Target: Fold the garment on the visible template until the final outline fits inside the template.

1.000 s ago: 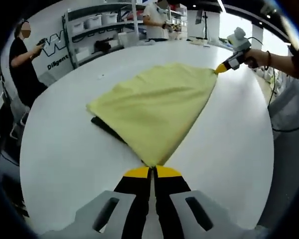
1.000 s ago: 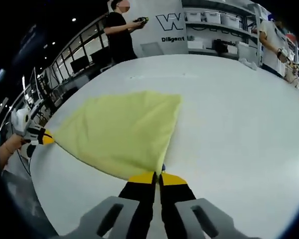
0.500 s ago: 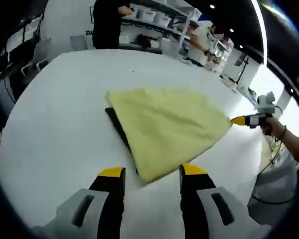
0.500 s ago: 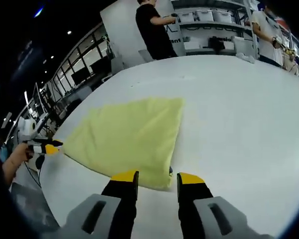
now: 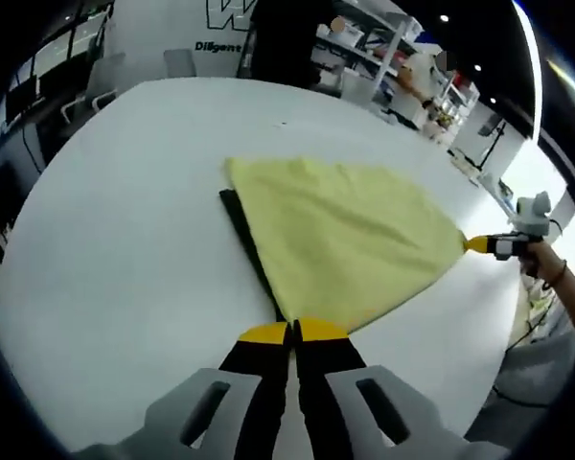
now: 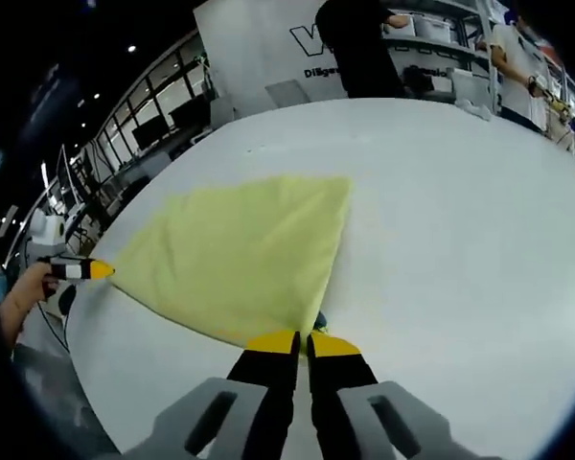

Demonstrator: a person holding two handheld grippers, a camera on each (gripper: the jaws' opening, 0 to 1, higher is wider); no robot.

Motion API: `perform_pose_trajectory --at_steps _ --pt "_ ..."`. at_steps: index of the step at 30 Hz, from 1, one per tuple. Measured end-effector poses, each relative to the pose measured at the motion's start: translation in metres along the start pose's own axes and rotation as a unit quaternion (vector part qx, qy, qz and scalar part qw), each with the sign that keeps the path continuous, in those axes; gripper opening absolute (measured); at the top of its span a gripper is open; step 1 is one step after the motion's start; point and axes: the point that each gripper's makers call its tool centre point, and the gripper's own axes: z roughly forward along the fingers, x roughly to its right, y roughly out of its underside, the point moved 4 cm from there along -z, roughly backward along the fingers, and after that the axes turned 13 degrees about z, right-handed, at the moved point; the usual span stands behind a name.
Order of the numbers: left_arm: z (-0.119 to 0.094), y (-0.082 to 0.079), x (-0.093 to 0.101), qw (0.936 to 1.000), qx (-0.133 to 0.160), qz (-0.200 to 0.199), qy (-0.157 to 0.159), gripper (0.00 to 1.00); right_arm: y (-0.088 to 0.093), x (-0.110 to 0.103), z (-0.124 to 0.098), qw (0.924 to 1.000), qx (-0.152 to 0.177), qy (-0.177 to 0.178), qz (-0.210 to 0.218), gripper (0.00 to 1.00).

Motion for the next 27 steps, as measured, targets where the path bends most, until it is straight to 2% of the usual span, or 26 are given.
perform_pose_trajectory --at_steps 6,13,19,27 --pt "-0.008 0.003 0.004 0.9994 0.005 0.034 -0.004 0.01 0.004 -0.001 -0.006 1.0 -0.008 -0.002 -0.004 0.0" --pt "-0.015 0.012 0.002 0.9996 -0.008 0.025 -0.009 0.01 0.019 -0.003 -0.015 0.9996 -0.026 -0.009 0.001 0.0" --pt "-0.024 0.026 0.005 0.9994 -0.026 0.019 -0.012 0.01 0.033 -0.011 -0.024 0.9992 -0.038 -0.012 -0.003 0.0" --pt "-0.034 0.036 0.012 0.9992 -0.036 0.011 -0.014 0.01 0.046 -0.014 -0.034 0.999 -0.043 -0.011 -0.004 0.0"
